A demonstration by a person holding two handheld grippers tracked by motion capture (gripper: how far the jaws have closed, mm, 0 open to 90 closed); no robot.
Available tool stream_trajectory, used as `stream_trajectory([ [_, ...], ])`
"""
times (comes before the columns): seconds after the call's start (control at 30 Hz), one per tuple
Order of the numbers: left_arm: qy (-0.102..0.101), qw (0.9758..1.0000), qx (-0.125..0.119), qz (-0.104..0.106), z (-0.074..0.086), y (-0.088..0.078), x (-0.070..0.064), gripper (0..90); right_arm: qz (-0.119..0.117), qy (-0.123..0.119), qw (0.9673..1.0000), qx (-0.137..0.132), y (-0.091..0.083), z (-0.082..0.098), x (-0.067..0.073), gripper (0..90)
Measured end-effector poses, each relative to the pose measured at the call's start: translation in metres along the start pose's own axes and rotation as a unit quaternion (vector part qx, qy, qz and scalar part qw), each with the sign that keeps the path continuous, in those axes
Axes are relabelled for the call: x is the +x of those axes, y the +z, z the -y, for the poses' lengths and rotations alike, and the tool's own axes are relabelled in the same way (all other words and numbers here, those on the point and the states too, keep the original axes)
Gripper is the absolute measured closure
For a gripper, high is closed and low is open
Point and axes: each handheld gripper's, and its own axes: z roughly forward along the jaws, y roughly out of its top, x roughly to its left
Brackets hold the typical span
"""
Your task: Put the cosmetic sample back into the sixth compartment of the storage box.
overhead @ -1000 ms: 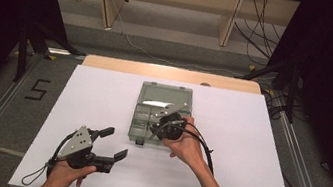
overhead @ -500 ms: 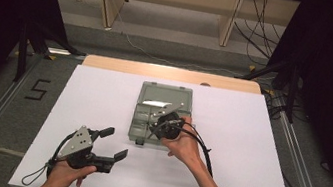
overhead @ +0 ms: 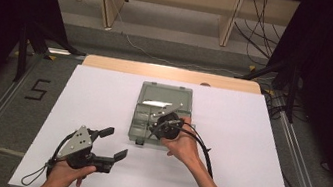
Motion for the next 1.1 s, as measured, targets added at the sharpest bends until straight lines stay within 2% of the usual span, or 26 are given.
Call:
stream_trajectory([
  [0.03,-0.001,1.0000,0.000,-0.001,0.000,0.000,0.000,15.8,0.007,-0.001,1.0000,-0.003,0.001,0.000,0.000,70.5],
  [0.1,-0.001,1.0000,0.000,0.000,0.000,0.000,0.000,15.8,0.013,0.001,0.9999,-0.002,0.000,0.000,0.000,68.3],
  [0.13,-0.001,1.0000,-0.001,-0.001,0.000,0.000,0.000,15.8,0.015,-0.004,0.9998,-0.013,-0.002,-0.001,0.000,61.5],
  [0.2,-0.001,1.0000,-0.001,0.000,0.000,0.000,-0.001,15.8,0.020,0.002,0.9995,-0.023,-0.008,-0.004,0.002,52.9],
  [0.23,-0.001,1.0000,0.000,0.000,0.000,0.000,0.000,15.9,0.023,-0.008,0.9992,-0.031,-0.010,-0.006,0.001,49.7],
  [0.33,-0.001,1.0000,0.000,0.000,0.000,0.000,0.000,15.8,0.021,-0.013,0.9989,-0.041,-0.015,-0.008,0.002,45.4],
  [0.37,0.000,1.0000,-0.001,0.000,0.000,0.000,-0.001,15.9,0.024,-0.017,0.9982,-0.052,-0.019,-0.010,0.004,41.6],
  [0.4,-0.001,1.0000,-0.001,0.000,0.000,0.000,-0.001,15.9,0.016,-0.020,0.9983,-0.051,-0.023,-0.010,0.005,40.7],
  [0.57,0.000,1.0000,-0.001,0.000,0.000,0.000,-0.001,15.8,0.012,-0.033,0.9969,-0.071,-0.035,-0.009,0.007,38.5],
  [0.7,-0.001,1.0000,-0.001,0.000,0.000,0.000,-0.001,15.8,0.004,-0.027,0.9960,-0.085,-0.045,-0.008,0.008,36.3],
  [0.87,0.001,1.0000,0.000,-0.001,-0.001,0.000,-0.001,15.9,0.009,-0.028,0.9947,-0.098,-0.052,-0.007,0.008,33.1],
  [1.1,0.001,1.0000,0.000,0.000,-0.001,0.000,-0.001,15.9,0.015,-0.022,0.9945,-0.101,-0.055,-0.005,0.006,31.7],
])
